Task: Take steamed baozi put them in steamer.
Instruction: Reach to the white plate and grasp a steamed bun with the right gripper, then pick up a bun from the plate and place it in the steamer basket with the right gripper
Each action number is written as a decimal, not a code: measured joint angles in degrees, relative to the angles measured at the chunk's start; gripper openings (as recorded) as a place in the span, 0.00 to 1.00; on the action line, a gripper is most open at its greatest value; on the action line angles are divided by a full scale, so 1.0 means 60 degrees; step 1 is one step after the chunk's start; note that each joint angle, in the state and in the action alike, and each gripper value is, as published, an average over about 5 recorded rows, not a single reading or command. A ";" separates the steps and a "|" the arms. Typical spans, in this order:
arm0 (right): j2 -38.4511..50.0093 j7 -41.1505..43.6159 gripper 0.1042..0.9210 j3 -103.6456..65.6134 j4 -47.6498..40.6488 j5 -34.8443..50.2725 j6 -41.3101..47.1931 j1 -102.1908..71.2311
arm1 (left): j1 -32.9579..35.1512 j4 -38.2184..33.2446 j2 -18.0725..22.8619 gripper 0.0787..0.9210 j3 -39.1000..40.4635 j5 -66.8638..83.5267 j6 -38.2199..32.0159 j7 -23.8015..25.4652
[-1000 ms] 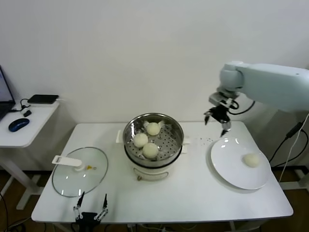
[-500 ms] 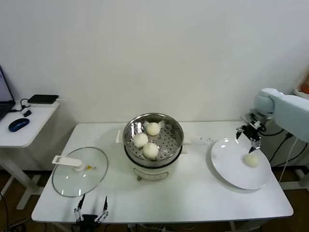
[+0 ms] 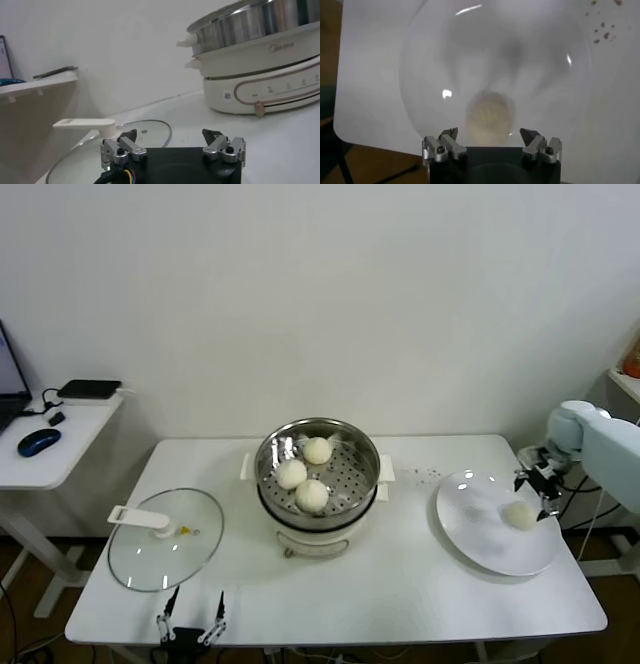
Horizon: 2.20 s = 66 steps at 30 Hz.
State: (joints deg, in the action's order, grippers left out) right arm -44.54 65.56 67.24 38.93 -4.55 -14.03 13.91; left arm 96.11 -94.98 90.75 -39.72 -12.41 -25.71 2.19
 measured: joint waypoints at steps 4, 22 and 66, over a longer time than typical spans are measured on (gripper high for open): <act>-0.0100 -0.0071 0.88 -0.0391 -0.0359 -0.0255 -0.0065 -0.0324 | -0.0009 0.0034 -0.0009 0.88 0.0010 -0.0057 -0.0012 0.0000; -0.0389 -0.0468 0.69 -0.1565 -0.1139 -0.0839 -0.0441 -0.1096 | 0.0030 0.0067 -0.0036 0.88 0.0026 -0.0188 -0.0134 -0.0038; -0.2385 -0.1685 0.61 0.4469 0.5358 0.8110 0.4512 0.6116 | 0.0243 -0.0384 -0.0018 0.88 0.0158 -0.0293 -0.0139 -0.0026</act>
State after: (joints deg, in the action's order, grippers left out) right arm -58.84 55.45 94.05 71.08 44.11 13.04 50.60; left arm 97.57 -97.29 90.65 -38.77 -14.17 -26.54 2.03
